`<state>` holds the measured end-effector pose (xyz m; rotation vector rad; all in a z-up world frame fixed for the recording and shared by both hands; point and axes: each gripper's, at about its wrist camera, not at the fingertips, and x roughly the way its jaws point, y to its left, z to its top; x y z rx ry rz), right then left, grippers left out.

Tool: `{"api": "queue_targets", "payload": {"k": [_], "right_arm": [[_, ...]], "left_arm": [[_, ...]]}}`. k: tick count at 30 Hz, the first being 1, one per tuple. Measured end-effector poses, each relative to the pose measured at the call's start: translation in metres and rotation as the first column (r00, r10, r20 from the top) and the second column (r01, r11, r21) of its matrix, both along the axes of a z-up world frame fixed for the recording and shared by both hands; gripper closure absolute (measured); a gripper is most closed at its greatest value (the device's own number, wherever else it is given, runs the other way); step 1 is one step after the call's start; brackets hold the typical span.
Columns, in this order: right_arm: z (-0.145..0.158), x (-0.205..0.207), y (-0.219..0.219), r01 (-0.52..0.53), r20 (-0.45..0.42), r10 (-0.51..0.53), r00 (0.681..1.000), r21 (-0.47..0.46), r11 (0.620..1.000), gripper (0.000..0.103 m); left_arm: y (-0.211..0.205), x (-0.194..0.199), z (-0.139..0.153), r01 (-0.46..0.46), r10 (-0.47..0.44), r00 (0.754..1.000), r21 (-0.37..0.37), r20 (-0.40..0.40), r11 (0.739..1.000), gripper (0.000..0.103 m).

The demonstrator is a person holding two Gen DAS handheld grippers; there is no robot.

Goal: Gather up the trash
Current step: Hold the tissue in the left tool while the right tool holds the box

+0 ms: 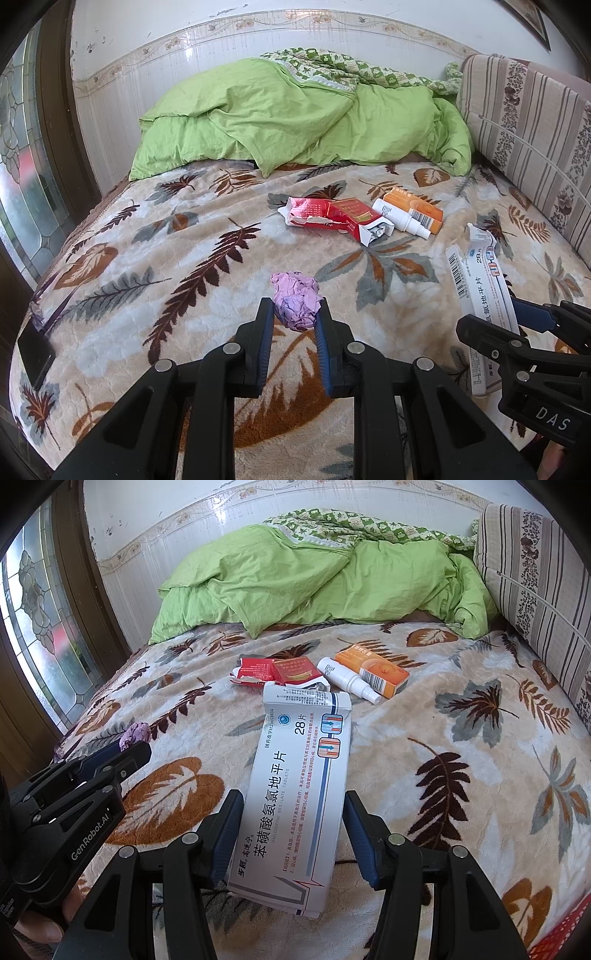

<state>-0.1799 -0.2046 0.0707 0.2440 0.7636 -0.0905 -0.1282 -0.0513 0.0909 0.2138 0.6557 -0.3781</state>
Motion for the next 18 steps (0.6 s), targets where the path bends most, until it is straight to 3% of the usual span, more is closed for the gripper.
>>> {"api": "queue_targets", "payload": {"k": [18], "right_arm": [[0.0004,-0.0001,0.0009,0.003,0.002,-0.003,1.000,-0.001,1.000,0.044]], "left_arm": [[0.0002,0.0006,-0.0008,0.001,-0.001,1.000,-0.003,-0.003,1.000,0.082]]}}
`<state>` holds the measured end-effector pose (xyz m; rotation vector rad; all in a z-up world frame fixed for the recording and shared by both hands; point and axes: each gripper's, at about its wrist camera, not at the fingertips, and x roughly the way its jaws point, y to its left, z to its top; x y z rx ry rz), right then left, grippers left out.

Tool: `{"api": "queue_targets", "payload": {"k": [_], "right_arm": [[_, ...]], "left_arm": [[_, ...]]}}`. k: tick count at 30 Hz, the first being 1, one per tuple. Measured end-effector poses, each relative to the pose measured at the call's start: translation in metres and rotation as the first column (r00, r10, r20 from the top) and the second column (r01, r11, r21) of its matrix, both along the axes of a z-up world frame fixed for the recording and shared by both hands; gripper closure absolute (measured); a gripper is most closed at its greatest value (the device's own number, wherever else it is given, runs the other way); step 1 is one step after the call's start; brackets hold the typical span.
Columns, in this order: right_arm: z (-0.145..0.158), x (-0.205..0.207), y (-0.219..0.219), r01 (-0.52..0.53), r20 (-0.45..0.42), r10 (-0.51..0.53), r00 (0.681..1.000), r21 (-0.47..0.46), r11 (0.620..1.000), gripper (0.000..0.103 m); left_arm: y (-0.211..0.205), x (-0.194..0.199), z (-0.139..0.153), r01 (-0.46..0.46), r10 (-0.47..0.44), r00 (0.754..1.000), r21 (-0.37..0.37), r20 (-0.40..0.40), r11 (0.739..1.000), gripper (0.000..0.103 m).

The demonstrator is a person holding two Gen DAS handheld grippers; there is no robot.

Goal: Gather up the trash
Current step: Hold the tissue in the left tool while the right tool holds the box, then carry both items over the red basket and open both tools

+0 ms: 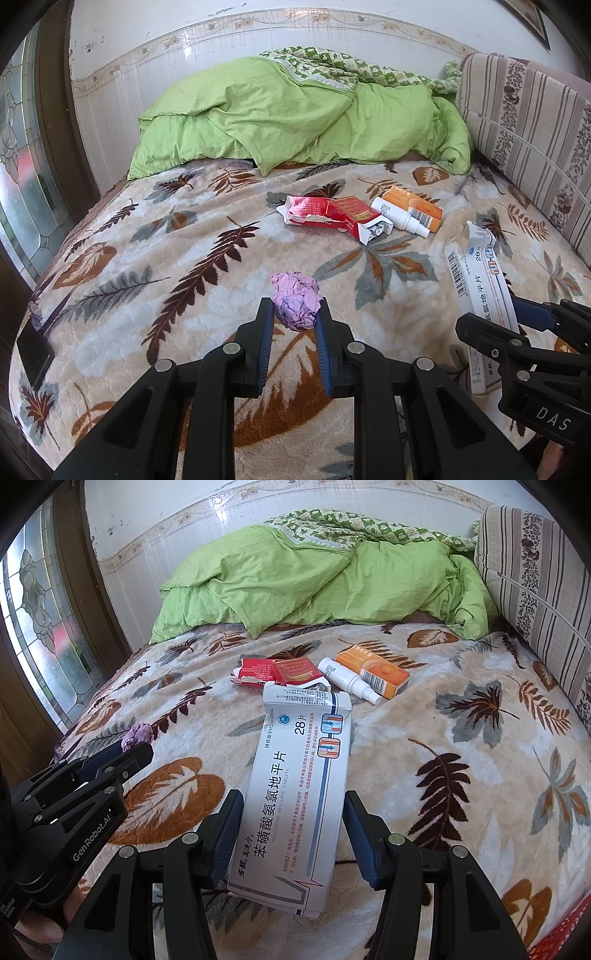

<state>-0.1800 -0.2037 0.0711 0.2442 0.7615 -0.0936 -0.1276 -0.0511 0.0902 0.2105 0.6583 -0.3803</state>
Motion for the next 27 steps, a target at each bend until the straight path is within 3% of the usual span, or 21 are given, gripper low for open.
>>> {"api": "queue_targets", "payload": {"k": [7,14,22,27], "right_arm": [[0.004,-0.003,-0.003,0.009,0.006,-0.010,1.000,0.013,1.000,0.044],[0.026,-0.030,-0.028,0.055,0.060,-0.063,0.996,0.132,0.990,0.044],[0.052,-0.110,-0.062,0.118,0.097,-0.139,0.986,0.197,0.973,0.044],[0.060,-0.185,-0.110,0.273,0.091,-0.290,0.953,0.165,0.948,0.044]], "left_arm": [[-0.001,-0.005,0.003,0.035,-0.038,0.998,-0.052,-0.043,0.998,0.082],[-0.012,-0.020,0.009,0.191,-0.204,0.976,-0.139,-0.079,0.972,0.082],[-0.057,-0.078,0.034,0.432,-0.453,0.888,-0.199,-0.074,0.879,0.082],[-0.104,-0.118,0.043,0.526,-0.554,0.826,-0.208,-0.109,0.825,0.082]]}}
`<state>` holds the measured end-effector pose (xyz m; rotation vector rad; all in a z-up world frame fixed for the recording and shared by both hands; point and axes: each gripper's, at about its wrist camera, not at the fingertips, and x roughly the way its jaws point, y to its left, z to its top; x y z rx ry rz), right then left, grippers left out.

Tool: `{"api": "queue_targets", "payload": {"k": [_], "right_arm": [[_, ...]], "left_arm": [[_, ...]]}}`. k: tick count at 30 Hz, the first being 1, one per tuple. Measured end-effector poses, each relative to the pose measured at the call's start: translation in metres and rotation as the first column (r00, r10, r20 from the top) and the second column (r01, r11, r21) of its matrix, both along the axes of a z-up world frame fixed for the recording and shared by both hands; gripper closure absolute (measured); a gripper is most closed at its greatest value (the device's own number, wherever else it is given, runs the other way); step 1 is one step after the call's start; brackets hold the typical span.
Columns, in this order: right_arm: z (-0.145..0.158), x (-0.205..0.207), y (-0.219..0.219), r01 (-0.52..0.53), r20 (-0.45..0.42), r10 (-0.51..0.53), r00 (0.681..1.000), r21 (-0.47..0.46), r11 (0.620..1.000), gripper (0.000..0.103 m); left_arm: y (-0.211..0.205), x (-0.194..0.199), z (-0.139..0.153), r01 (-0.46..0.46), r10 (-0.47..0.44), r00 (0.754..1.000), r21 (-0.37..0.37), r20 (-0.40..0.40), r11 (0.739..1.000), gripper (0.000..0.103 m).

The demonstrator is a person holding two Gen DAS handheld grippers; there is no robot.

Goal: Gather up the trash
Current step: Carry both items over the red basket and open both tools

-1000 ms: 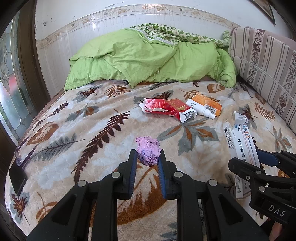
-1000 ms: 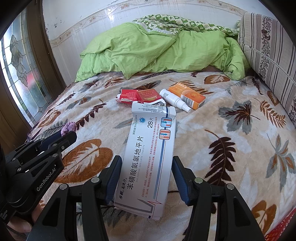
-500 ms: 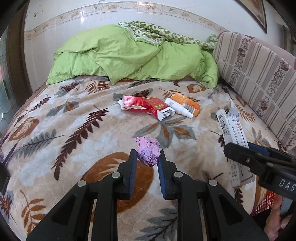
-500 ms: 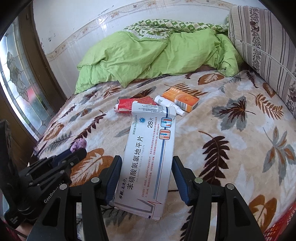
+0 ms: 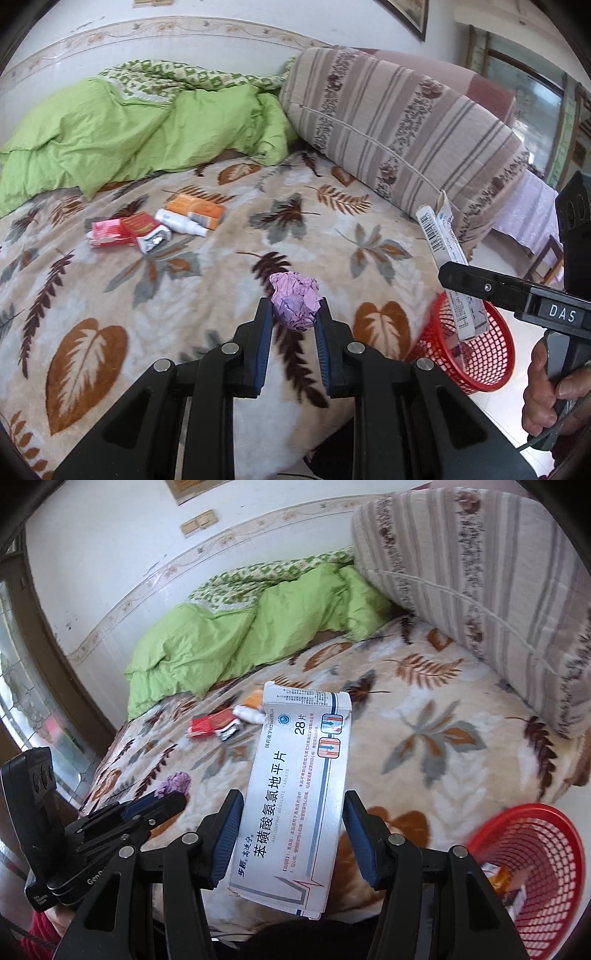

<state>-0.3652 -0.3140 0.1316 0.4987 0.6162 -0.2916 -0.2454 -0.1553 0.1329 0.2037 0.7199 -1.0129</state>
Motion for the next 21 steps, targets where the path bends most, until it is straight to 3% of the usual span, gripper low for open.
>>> {"api": "queue_targets", "payload": {"k": [5,11,13,14,15,18,21], "right_arm": [[-0.005,-0.078,-0.056,0.190,-0.047,-0.189,0.981,0.023,0.981,0.044],[-0.015,-0.147,-0.098,0.339,-0.083,-0.333,0.939,0.072,0.938,0.044],[-0.023,-0.160,-0.107,0.360,-0.099,-0.351,0.931,0.090,0.929,0.043],[-0.028,-0.165,-0.112,0.369,-0.110,-0.358,0.927,0.103,0.924,0.042],[-0.032,-0.168,-0.116,0.380,-0.125,-0.367,0.922,0.115,0.918,0.042],[-0.044,-0.178,-0.126,0.420,-0.159,-0.397,0.904,0.157,0.894,0.042],[-0.042,-0.179,-0.126,0.422,-0.153,-0.401,0.903,0.148,0.895,0.042]], "left_arm": [[-0.059,-0.047,0.003,0.171,-0.170,0.984,0.009,-0.052,0.985,0.082],[-0.126,-0.107,0.000,0.366,-0.361,0.925,0.024,-0.117,0.930,0.082],[-0.147,-0.124,-0.004,0.394,-0.386,0.915,0.053,-0.119,0.918,0.075],[-0.155,-0.129,-0.006,0.399,-0.389,0.913,0.077,-0.121,0.914,0.049],[-0.161,-0.133,-0.007,0.399,-0.387,0.914,0.092,-0.123,0.912,0.035],[-0.159,-0.135,-0.004,0.404,-0.394,0.912,0.075,-0.118,0.912,0.035],[-0.148,-0.125,0.002,0.379,-0.372,0.924,0.070,-0.092,0.923,0.035]]}}
